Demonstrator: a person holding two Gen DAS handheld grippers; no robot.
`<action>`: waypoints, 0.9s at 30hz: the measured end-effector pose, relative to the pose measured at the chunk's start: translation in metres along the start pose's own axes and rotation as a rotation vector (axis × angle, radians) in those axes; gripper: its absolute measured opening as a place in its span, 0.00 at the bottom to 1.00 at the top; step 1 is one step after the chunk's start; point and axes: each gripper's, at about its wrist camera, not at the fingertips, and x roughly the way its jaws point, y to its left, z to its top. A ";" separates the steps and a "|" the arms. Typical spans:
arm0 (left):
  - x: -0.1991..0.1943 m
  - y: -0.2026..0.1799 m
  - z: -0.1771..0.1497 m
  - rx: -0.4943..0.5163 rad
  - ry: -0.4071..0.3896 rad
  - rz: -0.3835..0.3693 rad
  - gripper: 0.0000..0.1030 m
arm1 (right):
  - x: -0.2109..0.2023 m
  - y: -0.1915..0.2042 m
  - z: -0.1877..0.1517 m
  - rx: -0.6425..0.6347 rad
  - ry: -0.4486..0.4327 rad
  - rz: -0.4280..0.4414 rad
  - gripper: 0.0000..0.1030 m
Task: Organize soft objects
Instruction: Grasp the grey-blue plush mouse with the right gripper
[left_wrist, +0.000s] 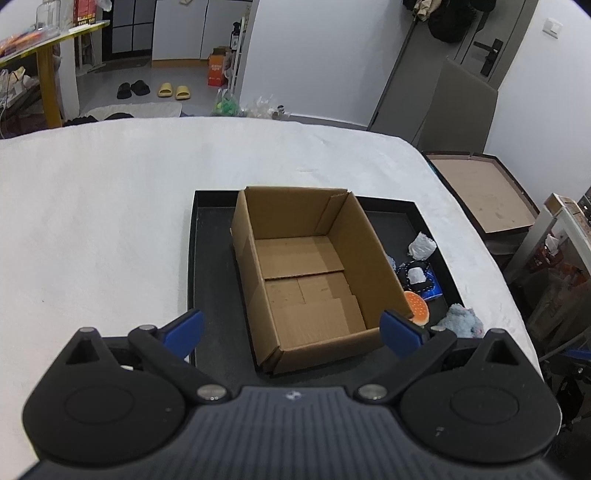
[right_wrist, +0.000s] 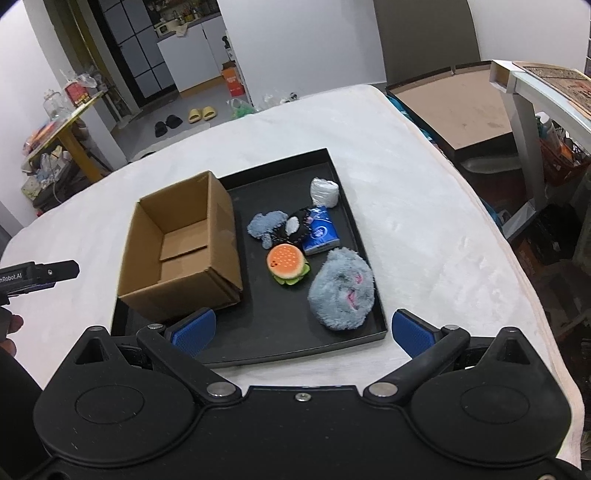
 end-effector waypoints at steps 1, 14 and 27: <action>0.004 0.001 0.000 -0.002 0.002 0.001 0.98 | 0.002 -0.002 0.000 0.001 0.003 -0.003 1.00; 0.055 0.007 -0.004 -0.049 0.044 0.020 0.78 | 0.038 -0.015 0.002 0.004 0.070 -0.006 0.86; 0.105 0.032 -0.006 -0.146 0.069 0.028 0.48 | 0.095 -0.012 0.014 -0.050 0.174 0.001 0.77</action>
